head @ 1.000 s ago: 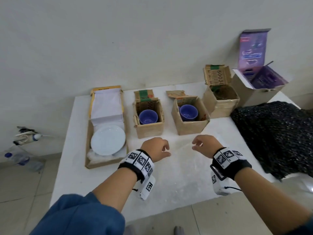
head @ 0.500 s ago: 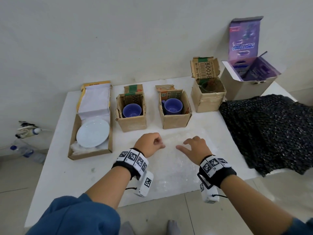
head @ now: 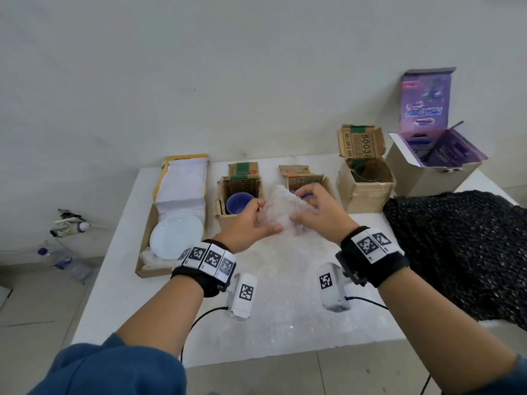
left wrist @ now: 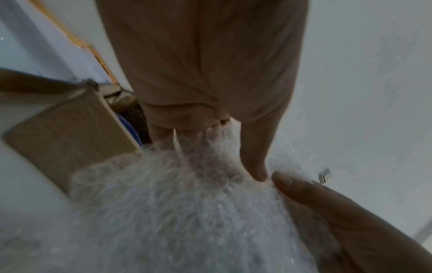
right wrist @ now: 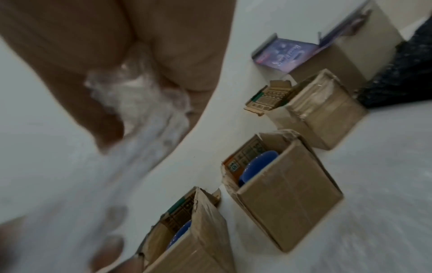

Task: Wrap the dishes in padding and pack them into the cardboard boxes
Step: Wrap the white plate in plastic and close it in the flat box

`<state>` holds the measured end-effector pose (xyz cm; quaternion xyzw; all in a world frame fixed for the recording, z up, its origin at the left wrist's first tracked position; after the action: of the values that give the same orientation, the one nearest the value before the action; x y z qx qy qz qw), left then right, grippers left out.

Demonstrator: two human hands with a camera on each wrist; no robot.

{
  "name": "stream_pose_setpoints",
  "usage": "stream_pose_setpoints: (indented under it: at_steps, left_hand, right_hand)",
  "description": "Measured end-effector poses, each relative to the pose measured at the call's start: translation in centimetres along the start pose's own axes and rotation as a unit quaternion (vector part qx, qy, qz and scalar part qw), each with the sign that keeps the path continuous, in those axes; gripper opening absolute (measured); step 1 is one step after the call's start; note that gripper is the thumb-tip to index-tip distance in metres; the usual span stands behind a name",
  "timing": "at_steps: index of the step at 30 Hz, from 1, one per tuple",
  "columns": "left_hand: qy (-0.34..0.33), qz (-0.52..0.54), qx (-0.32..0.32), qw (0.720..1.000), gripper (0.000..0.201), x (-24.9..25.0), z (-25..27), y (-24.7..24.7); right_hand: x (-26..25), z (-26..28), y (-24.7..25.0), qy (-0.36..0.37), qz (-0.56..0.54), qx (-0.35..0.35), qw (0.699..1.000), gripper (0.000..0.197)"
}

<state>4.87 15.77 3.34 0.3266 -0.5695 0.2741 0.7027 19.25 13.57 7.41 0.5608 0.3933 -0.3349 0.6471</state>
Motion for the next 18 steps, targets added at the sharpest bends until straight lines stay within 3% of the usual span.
stream_pose_setpoints:
  at_steps: [2,4,6,10,14,18]
  left_hand:
    - [-0.006,0.030,0.038,0.999,0.043,0.0,0.9,2.2]
    - [-0.005,0.049,0.105,0.993,0.046,-0.3,2.1,5.3]
    - [-0.005,0.072,0.161,0.984,0.050,-0.8,3.3,8.4]
    - [-0.025,0.035,0.205,0.978,0.053,-0.7,5.1,14.3]
    - [-0.035,-0.086,0.191,0.977,0.047,-0.4,6.2,19.4]
    - [-0.039,-0.303,0.183,0.935,0.042,-0.7,6.5,23.9]
  right_hand:
    - [-1.3,-1.1,0.1,0.012,0.018,0.073,0.997,0.047]
    - [-3.7,-1.8,-0.9,0.063,0.122,0.111,0.984,0.045]
    - [-5.8,-2.6,-3.8,0.120,0.207,0.070,0.969,0.040]
    - [-6.2,-5.7,-10.8,0.091,0.207,-0.074,0.971,0.071]
    - [-8.2,-9.0,-14.4,0.114,0.204,-0.062,0.970,0.020]
    - [-9.1,-13.0,-16.8,0.094,0.204,-0.054,0.973,0.020]
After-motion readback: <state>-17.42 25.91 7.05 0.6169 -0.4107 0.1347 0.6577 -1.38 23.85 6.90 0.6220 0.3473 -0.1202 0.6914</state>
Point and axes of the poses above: each hand's wrist, its own z-axis away from the middle knuckle, its own y-axis out of the back of the hand, x = y × z, the point moved 9 cm from there along -z, towards the middle knuckle, and after that the axes turned 7 degrees about -x, right-handed, at the moved point
